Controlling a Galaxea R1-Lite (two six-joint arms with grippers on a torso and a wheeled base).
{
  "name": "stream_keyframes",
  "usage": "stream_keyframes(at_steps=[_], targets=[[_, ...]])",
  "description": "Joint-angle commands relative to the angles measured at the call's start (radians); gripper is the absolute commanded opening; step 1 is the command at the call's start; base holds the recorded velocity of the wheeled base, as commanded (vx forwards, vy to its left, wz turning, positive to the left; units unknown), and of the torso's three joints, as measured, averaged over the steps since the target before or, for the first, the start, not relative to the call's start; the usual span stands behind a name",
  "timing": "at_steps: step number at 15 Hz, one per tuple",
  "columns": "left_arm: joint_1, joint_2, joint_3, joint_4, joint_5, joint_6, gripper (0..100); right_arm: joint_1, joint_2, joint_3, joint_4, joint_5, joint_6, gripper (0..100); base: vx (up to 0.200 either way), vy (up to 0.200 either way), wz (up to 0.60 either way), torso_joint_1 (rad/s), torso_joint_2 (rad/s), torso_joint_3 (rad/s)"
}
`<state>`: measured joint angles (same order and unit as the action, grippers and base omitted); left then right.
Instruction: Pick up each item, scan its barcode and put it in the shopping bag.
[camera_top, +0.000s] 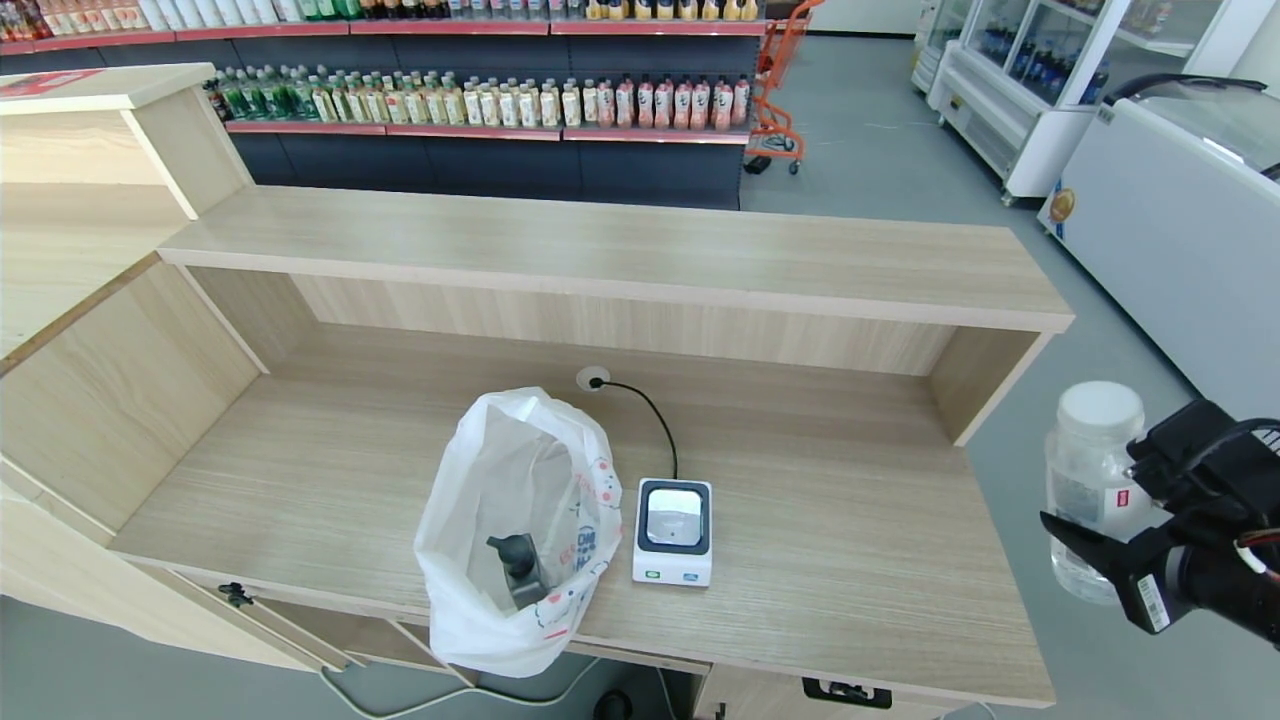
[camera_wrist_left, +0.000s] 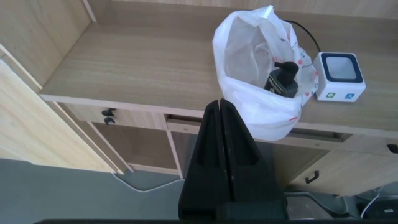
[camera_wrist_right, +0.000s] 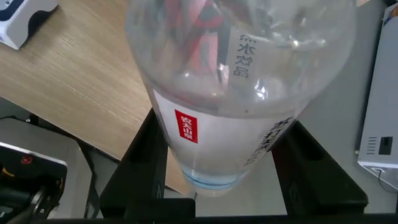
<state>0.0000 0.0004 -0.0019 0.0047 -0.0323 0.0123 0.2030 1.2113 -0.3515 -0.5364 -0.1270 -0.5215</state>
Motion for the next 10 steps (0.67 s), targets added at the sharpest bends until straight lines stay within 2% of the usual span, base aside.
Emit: stream_keyframes(at_steps=[1,4,10], targets=[[0.0,0.0,0.0,0.0,0.0,0.0,0,-0.002,0.005,0.011,-0.001,0.0,-0.009,0,0.0,0.0,0.0,0.0,0.0,0.0],[0.0,0.0,0.0,0.0,0.0,0.0,0,-0.004,0.004,0.019,-0.001,-0.002,-0.061,0,0.0,0.0,0.0,0.0,0.0,0.0],[0.0,0.0,0.0,0.0,0.0,0.005,0,-0.004,-0.015,0.057,-0.001,-0.002,-0.061,0,0.0,0.0,0.0,0.0,0.0,0.0]])
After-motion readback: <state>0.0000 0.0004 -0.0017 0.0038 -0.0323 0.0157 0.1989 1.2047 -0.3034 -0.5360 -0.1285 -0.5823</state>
